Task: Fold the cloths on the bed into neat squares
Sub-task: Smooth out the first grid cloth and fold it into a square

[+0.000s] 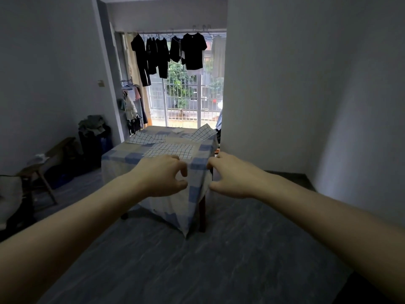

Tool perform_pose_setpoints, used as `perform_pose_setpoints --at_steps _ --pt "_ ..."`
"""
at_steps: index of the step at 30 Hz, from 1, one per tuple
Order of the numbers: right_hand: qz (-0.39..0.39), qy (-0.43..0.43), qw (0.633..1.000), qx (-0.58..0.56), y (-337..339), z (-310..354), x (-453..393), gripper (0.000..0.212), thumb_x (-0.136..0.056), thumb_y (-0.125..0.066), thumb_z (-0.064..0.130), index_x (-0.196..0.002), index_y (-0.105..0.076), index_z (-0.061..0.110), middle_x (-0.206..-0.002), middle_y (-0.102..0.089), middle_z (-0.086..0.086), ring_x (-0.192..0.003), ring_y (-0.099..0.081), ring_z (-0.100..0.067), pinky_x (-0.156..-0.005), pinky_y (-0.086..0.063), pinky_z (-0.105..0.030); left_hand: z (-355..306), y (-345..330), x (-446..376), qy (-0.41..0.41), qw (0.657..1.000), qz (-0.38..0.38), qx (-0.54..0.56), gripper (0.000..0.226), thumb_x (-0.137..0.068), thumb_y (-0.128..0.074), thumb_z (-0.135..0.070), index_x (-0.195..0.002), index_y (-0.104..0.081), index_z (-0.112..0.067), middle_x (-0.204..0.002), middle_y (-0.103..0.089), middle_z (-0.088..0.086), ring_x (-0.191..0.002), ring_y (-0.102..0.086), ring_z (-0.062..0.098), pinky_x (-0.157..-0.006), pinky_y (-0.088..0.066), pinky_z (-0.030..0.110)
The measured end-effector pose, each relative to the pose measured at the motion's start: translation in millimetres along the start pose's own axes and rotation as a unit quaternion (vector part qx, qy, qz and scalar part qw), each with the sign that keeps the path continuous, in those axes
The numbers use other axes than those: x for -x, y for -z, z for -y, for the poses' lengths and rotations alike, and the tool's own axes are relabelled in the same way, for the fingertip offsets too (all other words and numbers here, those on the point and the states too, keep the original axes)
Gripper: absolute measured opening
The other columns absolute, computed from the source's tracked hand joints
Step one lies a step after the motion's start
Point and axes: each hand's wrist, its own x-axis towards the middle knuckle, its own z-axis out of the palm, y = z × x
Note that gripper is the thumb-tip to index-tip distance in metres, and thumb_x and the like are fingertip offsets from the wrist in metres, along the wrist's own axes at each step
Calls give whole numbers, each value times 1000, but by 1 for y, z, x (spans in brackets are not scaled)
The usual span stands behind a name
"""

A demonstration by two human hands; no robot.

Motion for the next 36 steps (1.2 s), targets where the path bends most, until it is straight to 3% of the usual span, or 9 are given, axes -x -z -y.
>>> perform_pose_setpoints --at_steps 7,12,17,23,36 --pt "2 20 1000 14 -20 7 -109 47 -85 -58 40 -128 -48 24 -126 -48 -1 -105 -52 -20 -82 -51 -38 83 -19 -64 12 1000 -16 -9 34 -88 -52 -56 -116 -57 -37 -117 -54 -11 -101 -51 8 -81 -51 33" --pt "-9 43 999 4 -21 15 -199 47 -88 -58 37 -131 -47 23 -131 -49 -1 -109 -51 -18 -85 -48 -33 158 -23 -105 40 999 -23 -22 34 -91 -51 -53 -120 -55 -35 -122 -51 -10 -105 -49 7 -58 -34 19" --pt "-19 51 999 -4 -37 21 -273 47 -88 -58 36 -132 -47 22 -132 -50 0 -112 -50 -17 -84 -45 -30 217 -39 -140 54 998 -22 -36 34 -91 -51 -52 -120 -55 -35 -125 -52 -10 -108 -49 7 -55 -29 20" --pt "-27 24 998 -53 -41 4 -350 45 -87 -60 35 -130 -51 22 -134 -51 0 -116 -50 -18 -95 -44 -32 279 -55 -167 71 996 -18 -43 35 -91 -51 -53 -121 -55 -35 -129 -50 -11 -111 -50 8 -65 -39 23" --pt "22 27 998 -47 -96 -50 -482 44 -87 -61 34 -129 -52 22 -132 -53 0 -112 -52 -15 -93 -44 -30 353 -115 -279 47 999 5 -21 39 -91 -53 -48 -127 -53 -34 -139 -44 -11 -121 -45 9 -76 -41 21"
